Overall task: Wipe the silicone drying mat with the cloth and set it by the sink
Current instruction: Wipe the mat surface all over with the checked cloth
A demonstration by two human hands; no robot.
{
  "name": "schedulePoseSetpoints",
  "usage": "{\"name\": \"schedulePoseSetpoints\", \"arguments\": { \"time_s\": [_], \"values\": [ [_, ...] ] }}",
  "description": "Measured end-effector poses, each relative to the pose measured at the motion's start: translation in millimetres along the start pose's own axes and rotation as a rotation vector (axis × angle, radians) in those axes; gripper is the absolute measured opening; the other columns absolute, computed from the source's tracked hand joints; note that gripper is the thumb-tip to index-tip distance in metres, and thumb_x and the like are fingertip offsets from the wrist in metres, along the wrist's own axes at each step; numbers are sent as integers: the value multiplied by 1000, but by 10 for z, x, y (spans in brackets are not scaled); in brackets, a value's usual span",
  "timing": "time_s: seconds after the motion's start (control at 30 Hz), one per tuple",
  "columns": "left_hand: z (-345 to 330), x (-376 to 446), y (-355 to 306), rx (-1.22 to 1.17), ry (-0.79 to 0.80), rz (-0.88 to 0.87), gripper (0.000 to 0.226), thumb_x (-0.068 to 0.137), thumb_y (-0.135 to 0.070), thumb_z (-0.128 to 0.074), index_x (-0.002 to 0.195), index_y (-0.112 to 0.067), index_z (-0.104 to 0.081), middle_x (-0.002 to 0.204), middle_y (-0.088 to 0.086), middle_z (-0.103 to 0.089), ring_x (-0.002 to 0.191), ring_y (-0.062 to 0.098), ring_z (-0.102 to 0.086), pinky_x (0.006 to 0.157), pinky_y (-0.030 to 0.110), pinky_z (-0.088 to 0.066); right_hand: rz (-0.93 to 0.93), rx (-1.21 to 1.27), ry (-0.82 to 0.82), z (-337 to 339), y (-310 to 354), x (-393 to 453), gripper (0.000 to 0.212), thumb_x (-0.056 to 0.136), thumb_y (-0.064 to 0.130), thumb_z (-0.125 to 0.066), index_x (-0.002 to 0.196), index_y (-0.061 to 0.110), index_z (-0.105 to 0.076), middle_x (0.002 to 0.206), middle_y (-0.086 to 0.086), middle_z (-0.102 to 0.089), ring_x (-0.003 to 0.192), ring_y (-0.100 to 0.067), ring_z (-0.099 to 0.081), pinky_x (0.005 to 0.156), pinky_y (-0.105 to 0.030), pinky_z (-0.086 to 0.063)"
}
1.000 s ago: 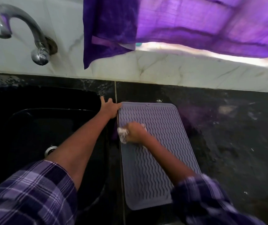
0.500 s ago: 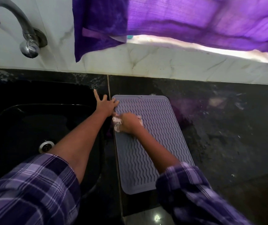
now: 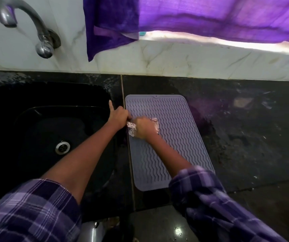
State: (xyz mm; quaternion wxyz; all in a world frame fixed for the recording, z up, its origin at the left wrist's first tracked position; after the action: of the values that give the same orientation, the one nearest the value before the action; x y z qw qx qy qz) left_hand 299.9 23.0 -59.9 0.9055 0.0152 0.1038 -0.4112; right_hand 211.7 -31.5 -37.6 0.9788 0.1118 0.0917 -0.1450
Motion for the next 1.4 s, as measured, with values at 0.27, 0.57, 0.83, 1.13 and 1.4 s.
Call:
{"name": "schedulePoseSetpoints", "arguments": {
  "time_s": [0.27,0.57,0.83,1.13,1.4],
  "values": [
    [35,-129,-113,165,119,42,23,91,-41,-56,106,-28,-68,140,0,-53,148,23,-20,108,72,8,11,-49,577,-503,75,-821,18,83,20,-58,82,4,-64,74,-7,-55,76,-25,-52,68,-31,-43],
    [-68,-549,-374,13,140,56,32,95,-34,-50,120,-20,-63,140,3,-49,146,23,-20,104,75,10,58,-4,118,67,94,-579,23,84,19,-60,102,4,-60,94,-16,-67,85,-29,-63,73,-35,-50],
    [-146,-565,-377,113,219,63,39,87,-48,-58,121,-28,-60,146,3,-45,150,31,-3,104,73,12,119,-6,363,-438,26,-1425,26,78,15,-66,98,-2,-67,102,-20,-67,93,-33,-64,83,-39,-53],
    [-98,-966,-630,90,145,105,37,88,-40,-60,121,-23,-62,145,5,-45,148,30,-8,107,75,5,13,54,70,15,-102,-1290,17,82,21,-65,91,6,-66,89,-15,-68,82,-28,-64,69,-31,-47],
    [-203,-1068,-668,172,222,104,70,80,-58,-62,138,-21,-47,148,4,-43,149,33,-4,105,74,9,80,30,325,-510,-159,-1923,27,80,14,-64,106,6,-64,107,-13,-66,95,-27,-62,86,-36,-52]
  ]
}}
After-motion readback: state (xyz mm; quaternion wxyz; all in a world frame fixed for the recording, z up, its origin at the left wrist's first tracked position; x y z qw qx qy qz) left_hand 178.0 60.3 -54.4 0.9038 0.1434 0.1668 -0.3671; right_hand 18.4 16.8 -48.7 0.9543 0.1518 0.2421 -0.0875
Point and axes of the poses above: each hand's wrist, its own x-axis towards the middle knuckle, its own z-axis out of the back of the hand, y = z × x, the point moved 5 cm from there along x, towards the middle knuckle
